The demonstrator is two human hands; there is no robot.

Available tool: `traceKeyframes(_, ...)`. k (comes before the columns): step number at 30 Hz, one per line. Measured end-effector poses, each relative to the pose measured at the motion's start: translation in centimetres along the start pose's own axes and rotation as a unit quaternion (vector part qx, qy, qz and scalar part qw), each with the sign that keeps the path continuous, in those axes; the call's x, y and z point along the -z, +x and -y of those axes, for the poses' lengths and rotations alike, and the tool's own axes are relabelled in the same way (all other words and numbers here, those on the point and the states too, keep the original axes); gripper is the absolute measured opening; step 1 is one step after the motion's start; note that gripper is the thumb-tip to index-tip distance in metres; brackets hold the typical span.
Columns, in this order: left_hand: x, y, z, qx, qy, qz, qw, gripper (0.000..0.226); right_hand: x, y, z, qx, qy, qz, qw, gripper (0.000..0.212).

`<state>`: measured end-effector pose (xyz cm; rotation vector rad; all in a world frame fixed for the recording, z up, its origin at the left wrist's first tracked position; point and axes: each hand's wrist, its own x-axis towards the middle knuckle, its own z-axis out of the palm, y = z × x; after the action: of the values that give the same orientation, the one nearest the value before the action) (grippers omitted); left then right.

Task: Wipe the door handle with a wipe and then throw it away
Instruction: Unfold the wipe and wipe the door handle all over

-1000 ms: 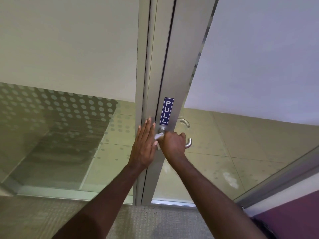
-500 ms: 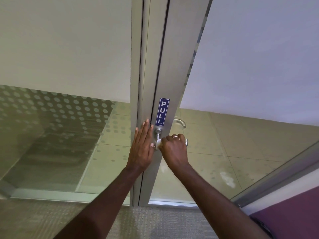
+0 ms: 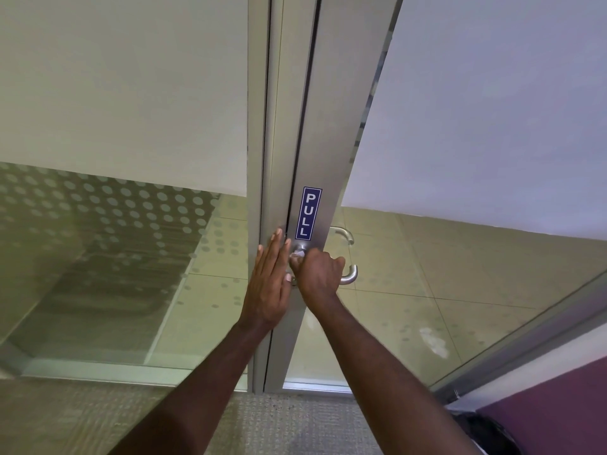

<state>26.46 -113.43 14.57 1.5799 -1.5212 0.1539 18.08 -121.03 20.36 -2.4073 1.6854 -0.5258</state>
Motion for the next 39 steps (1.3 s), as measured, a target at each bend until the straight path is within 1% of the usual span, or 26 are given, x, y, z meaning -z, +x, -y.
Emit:
traceKeyframes(4, 0.1, -0.3, 0.0, -0.001, -0.002, 0.005, 1.0, 0.066, 0.9, -0.7, -0.4, 0.104, -0.121, 0.009, 0.987, 0.018)
traceKeyframes(5, 0.1, -0.4, 0.0, 0.0, -0.001, 0.007, 1.0, 0.066, 1.1, -1.1, -0.8, 0.134, -0.15, 0.01, 0.979, 0.017)
traceKeyframes(7, 0.1, -0.6, -0.1, 0.001, 0.0, 0.013, 1.0, 0.064, 1.6, -1.5, -2.0, 0.203, -0.198, 0.003, 0.959, 0.022)
traceKeyframes(8, 0.0, -0.7, -0.1, 0.0, -0.002, 0.017, 1.0, 0.063, 1.8, -1.4, -2.8, 0.239, -0.211, 0.001, 0.948, 0.024)
traceKeyframes(10, -0.1, -0.8, -0.3, -0.007, -0.002, 0.025, 1.0, 0.06, 2.3, -0.9, -4.6, 0.309, -0.22, 0.006, 0.925, 0.02)
traceKeyframes(12, -0.2, -0.9, -0.6, -0.013, -0.001, 0.027, 1.0, 0.061, 3.0, -0.2, -6.4, 0.369, -0.227, -0.001, 0.901, 0.02)
traceKeyframes(14, -0.3, -0.7, -0.9, -0.016, -0.005, 0.024, 1.0, 0.063, 3.9, 0.4, -7.8, 0.411, -0.236, -0.023, 0.88, 0.019)
traceKeyframes(16, -0.3, -0.4, -1.1, -0.019, -0.007, 0.023, 1.0, 0.064, 4.6, 0.9, -8.9, 0.43, -0.231, -0.038, 0.872, 0.02)
traceKeyframes(19, -0.4, 0.0, -1.3, -0.026, -0.011, 0.024, 0.999, 0.063, 5.2, 1.5, -10.4, 0.433, -0.24, -0.039, 0.868, 0.023)
traceKeyframes(22, -0.4, 0.2, -1.4, -0.029, -0.012, 0.021, 0.999, 0.058, 5.8, 1.9, -12.5, 0.444, -0.24, -0.039, 0.862, 0.02)
traceKeyframes(26, -0.4, 0.5, -1.7, -0.028, -0.02, 0.005, 0.999, 0.053, 6.3, 2.4, -14.6, 0.463, -0.202, -0.054, 0.862, 0.01)
traceKeyframes(27, -0.5, 0.6, -1.8, -0.026, -0.023, 0.005, 0.999, 0.052, 6.0, 2.4, -14.8, 0.46, -0.186, -0.06, 0.866, 0.013)
traceKeyframes(29, -0.5, 0.7, -1.9, -0.021, -0.026, 0.007, 0.999, 0.051, 5.1, 1.8, -15.3, 0.426, -0.158, -0.067, 0.888, 0.026)
traceKeyframes(32, -0.5, 0.9, -2.0, -0.012, -0.027, 0.012, 0.999, 0.051, 3.6, 0.6, -15.8, 0.329, -0.115, -0.059, 0.936, 0.042)
traceKeyframes(34, -0.5, 1.0, -2.1, -0.007, -0.029, 0.013, 0.999, 0.051, 2.8, 0.0, -15.6, 0.269, -0.083, -0.051, 0.958, 0.048)
traceKeyframes(37, -0.7, 1.0, -2.3, -0.007, -0.032, 0.004, 0.999, 0.051, 2.0, -0.4, -14.9, 0.21, -0.036, -0.061, 0.975, 0.042)
traceKeyframes(39, -0.9, 1.0, -2.5, -0.007, -0.035, -0.001, 0.999, 0.05, 1.7, -0.5, -14.9, 0.19, 0.018, -0.054, 0.98, 0.038)
